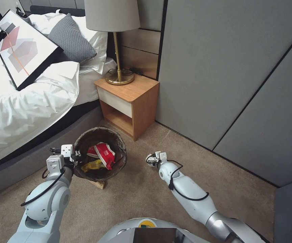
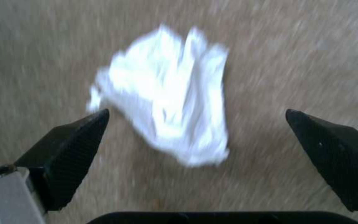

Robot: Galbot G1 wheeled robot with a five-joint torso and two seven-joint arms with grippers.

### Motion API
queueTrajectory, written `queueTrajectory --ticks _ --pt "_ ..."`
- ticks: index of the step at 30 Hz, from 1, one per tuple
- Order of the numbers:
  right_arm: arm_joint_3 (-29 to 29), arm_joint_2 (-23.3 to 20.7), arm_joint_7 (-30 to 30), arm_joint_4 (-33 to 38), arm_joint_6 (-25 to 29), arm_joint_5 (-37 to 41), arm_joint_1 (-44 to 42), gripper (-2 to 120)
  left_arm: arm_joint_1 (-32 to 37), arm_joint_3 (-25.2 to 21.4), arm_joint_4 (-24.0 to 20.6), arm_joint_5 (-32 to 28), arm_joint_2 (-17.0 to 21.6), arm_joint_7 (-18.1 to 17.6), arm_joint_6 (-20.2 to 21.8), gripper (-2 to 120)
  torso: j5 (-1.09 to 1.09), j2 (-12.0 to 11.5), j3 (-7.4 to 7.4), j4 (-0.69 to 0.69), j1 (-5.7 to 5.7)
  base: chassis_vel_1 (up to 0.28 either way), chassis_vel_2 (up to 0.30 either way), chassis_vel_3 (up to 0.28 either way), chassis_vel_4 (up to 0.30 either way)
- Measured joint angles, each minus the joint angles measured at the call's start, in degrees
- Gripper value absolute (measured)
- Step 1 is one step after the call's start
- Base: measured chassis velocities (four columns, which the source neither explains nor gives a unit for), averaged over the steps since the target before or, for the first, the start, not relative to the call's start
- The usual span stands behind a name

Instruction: Pick up the trash bin, then pick up the garbage from the floor and place it into the trash bin.

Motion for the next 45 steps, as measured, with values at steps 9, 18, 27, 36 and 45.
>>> queueTrajectory --ticks 9,18,27,36,45 --pt "-0.1 0.2 -0.8 -1.7 0.2 -0.5 0.5 90 0.0 -0.1 0.0 0.0 -0.1 0.2 0.0 0 0.0 0.0 0.0 0.0 0.0 0.0 0.0 0.0 0.0" --pt "-0.6 -1.5 -0.5 1.4 -0.3 -0.3 0.0 55 -0.1 0.4 0.1 0.2 -0.3 0.3 0.0 0 0.01 0.0 0.0 -0.01 0.0 0.0 0.0 0.0 0.0" --pt "-1.4 -3.0 0.8 4.4 -1.6 1.1 0.8 28 -0.2 0.6 0.2 0.3 0.0 0.5 0.0 0 0.0 0.0 0.0 0.0 0.0 0.0 0.0 0.0 0.0" --pt "-2.2 -2.3 0.8 3.7 -1.7 1.4 1.3 0 -0.2 0.5 0.1 0.3 0.1 0.6 0.0 0 0.0 0.0 0.0 0.0 0.0 0.0 0.0 0.0 0.0" --pt "-2.4 -2.1 0.5 2.1 -1.6 1.4 1.4 0 0.0 0.5 0.1 0.3 -0.1 0.7 0.0 0 0.0 0.0 0.0 0.0 0.0 0.0 0.0 0.0 0.0"
